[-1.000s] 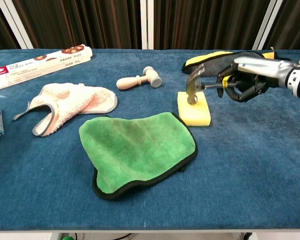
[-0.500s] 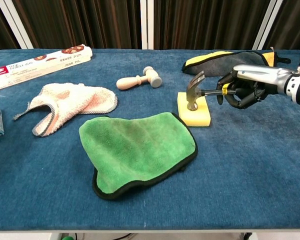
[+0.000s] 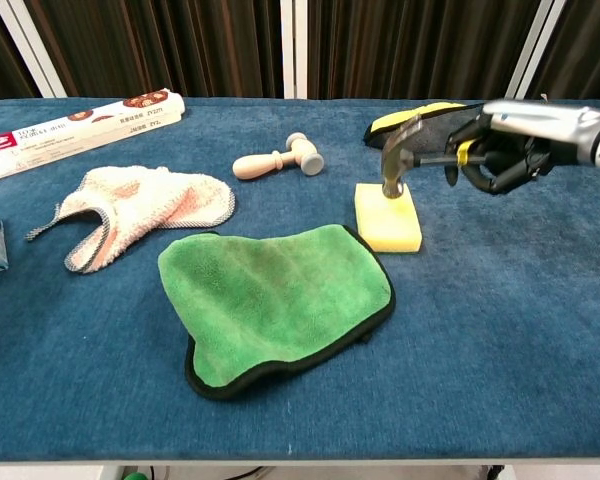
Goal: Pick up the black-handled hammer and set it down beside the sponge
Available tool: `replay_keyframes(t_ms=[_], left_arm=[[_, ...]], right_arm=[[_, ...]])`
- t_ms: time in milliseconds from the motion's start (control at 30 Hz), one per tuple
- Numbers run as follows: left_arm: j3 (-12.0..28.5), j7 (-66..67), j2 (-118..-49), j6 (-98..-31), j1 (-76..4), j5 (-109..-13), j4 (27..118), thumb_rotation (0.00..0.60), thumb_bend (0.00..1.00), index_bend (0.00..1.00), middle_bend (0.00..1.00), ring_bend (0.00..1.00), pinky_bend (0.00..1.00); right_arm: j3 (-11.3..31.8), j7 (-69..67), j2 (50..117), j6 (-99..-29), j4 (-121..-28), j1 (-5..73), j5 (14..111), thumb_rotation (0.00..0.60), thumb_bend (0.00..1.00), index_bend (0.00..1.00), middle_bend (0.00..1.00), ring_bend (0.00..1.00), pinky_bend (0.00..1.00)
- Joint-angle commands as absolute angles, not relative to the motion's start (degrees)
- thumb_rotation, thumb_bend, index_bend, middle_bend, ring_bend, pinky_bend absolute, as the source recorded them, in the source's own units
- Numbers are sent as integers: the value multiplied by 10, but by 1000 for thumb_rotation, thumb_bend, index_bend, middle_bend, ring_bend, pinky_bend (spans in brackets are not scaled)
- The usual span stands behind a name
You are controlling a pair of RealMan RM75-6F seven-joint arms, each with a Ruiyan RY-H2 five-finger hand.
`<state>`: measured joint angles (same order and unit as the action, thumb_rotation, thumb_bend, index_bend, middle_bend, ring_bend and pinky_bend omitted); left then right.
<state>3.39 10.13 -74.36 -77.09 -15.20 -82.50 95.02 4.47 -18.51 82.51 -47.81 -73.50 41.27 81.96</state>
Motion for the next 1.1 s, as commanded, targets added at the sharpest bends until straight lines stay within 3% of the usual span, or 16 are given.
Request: replay_keyframes(t_ms=[33, 200, 333, 500, 967, 1100], left_arm=[[33, 101, -744, -771, -151, -824, 949, 600, 92, 279, 177, 82, 108], [33, 100, -740, -774, -149, -824, 948, 600, 93, 279, 176, 82, 108], [34, 99, -738, -777, -147, -825, 950, 600, 93, 279, 176, 82, 108], [33, 102, -740, -776, -148, -827, 952, 600, 93, 279, 177, 82, 108], [36, 123, -740, -766, -154, -819, 965, 600, 93, 279, 176, 81, 108], [37, 128, -741, -763, -157, -817, 969, 600, 93, 279, 176, 82, 108]], right_arm=[[38, -161, 856, -444, -703, 424, 802, 600, 1000, 1000, 872, 869, 841], [46, -164, 858, -458, -702, 421, 802, 600, 1000, 1000, 873, 871, 843], [60, -196, 823, -507, -735, 405, 814, 600, 1000, 1000, 873, 871, 843], [59, -207, 802, -513, -727, 393, 808, 600, 1000, 1000, 873, 871, 842], [32, -262, 880, -489, -576, 386, 823, 600, 1000, 1000, 872, 849, 820], [27, -279, 896, -497, -553, 389, 840, 600, 1000, 967, 832, 801, 750]])
